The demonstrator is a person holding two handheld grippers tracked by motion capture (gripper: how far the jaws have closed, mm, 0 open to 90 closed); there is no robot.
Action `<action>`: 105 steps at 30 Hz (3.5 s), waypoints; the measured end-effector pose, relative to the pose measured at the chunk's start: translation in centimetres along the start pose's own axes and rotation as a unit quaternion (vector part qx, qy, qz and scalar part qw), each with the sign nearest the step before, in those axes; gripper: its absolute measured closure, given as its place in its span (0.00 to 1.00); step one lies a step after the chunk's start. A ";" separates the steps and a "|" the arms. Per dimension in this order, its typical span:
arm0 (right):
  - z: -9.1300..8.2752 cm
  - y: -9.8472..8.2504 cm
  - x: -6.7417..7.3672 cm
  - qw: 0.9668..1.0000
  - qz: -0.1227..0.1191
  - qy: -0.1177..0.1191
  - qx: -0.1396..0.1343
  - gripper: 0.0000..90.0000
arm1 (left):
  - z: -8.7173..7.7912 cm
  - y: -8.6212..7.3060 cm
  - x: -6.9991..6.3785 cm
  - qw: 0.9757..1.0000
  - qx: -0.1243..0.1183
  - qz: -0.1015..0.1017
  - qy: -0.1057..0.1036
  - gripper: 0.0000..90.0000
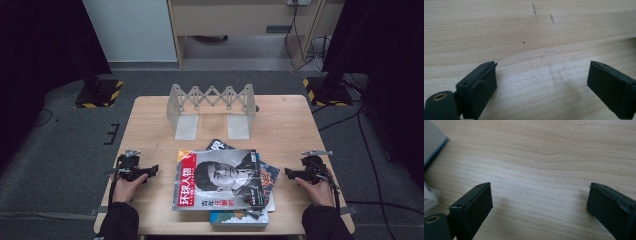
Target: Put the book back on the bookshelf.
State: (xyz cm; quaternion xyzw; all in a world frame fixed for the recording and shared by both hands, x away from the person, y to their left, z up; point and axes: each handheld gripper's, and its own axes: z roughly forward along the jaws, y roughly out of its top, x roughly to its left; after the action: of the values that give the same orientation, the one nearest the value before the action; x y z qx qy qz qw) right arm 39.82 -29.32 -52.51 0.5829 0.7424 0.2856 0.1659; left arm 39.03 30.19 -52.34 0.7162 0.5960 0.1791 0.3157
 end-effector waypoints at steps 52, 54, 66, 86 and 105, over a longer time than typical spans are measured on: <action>-6.6 2.5 9.3 0.988 -0.029 0.099 -0.112 0.10 | -6.7 -1.9 -8.6 0.984 -0.058 0.047 -0.162 0.21; -6.5 2.4 9.7 0.988 -0.032 0.103 -0.109 0.11 | -6.7 -2.2 -8.7 0.983 -0.049 0.051 -0.167 0.21; -5.6 1.5 11.8 0.986 -0.060 0.121 -0.093 0.12 | -6.5 -3.2 -10.0 0.981 -0.017 0.062 -0.184 0.25; -3.6 0.6 13.7 0.983 -0.092 0.145 -0.063 0.21 | -5.0 -3.8 -11.2 0.972 0.035 0.057 -0.224 0.20; -3.3 0.3 14.0 0.982 -0.118 0.132 -0.070 0.23 | -5.4 -3.2 -11.0 0.953 0.005 0.008 -0.302 0.32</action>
State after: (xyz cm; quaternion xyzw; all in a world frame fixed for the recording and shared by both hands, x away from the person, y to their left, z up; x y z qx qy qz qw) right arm 34.44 -16.56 -48.47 0.4353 0.7994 0.3897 0.1400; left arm 30.71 21.14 -49.16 0.7431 0.4684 -0.0458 0.4758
